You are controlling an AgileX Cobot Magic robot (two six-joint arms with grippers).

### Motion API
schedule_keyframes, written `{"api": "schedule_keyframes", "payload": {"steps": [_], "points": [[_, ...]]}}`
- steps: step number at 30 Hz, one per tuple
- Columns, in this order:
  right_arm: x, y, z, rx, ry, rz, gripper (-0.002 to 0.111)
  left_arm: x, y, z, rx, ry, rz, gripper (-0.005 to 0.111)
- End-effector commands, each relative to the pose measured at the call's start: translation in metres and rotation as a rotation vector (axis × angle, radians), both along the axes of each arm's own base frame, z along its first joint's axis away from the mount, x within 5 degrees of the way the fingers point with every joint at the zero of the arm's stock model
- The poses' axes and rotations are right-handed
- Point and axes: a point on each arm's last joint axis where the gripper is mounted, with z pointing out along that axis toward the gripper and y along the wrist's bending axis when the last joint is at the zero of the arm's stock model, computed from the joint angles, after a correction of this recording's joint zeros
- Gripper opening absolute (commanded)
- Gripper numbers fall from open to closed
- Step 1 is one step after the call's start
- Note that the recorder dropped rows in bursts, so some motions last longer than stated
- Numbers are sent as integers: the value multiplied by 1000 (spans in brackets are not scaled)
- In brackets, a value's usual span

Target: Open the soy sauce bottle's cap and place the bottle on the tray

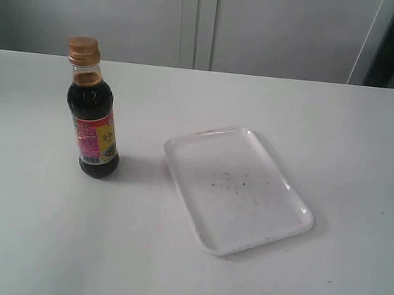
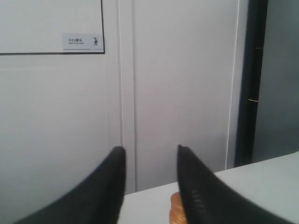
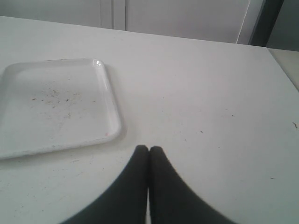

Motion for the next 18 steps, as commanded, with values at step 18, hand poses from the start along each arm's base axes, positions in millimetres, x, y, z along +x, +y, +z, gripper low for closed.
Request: {"api": "schedule_keyframes", "payload": {"steps": [18], "points": [[0, 0, -1, -3, -2, -6, 0, 45, -27, 2, 32, 25, -207, 105]]}}
